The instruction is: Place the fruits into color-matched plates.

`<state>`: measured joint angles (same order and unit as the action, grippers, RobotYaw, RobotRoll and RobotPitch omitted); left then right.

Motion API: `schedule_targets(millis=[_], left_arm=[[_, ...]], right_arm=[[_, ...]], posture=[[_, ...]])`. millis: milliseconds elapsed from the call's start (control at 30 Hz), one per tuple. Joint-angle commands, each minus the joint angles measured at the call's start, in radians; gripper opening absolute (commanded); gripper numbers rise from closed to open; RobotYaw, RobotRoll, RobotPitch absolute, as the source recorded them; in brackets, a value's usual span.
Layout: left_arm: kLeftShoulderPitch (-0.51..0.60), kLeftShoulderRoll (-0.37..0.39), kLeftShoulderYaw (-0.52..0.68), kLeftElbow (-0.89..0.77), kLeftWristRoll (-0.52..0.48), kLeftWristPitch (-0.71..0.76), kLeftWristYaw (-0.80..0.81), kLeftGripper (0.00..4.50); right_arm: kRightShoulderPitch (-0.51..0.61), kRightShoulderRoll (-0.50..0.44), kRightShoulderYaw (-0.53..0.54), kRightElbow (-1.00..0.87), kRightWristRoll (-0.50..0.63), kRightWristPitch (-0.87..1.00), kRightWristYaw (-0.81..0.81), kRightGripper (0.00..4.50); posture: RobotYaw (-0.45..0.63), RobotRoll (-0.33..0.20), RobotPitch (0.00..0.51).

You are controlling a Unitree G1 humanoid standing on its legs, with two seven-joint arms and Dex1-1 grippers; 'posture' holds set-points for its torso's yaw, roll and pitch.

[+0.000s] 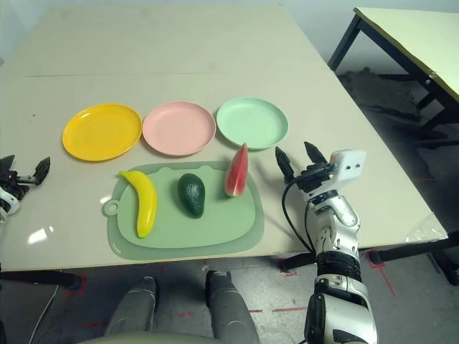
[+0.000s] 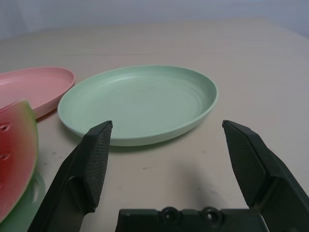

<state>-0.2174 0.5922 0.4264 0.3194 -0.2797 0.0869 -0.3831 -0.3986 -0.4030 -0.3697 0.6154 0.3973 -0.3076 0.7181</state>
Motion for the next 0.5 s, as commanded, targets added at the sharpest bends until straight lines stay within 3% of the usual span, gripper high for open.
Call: schedule_targets(millis=[33, 500], left_arm=[[-0.003, -0.002, 0.003, -0.011, -0.003, 0.009, 0.007, 4.50], [0.038, -0.034, 0.006, -0.130, -0.064, 0.024, -0.030, 4.50]], right_arm=[[0.008, -0.008, 0.000, 0.012, 0.002, 0.006, 0.000, 4.47], [0.034, -0.064, -0.036, 0.026, 0.027, -0.004, 0.034, 4.47]], posture=[[0.04, 0.000, 0.193], [0.02, 0.000, 0.198]])
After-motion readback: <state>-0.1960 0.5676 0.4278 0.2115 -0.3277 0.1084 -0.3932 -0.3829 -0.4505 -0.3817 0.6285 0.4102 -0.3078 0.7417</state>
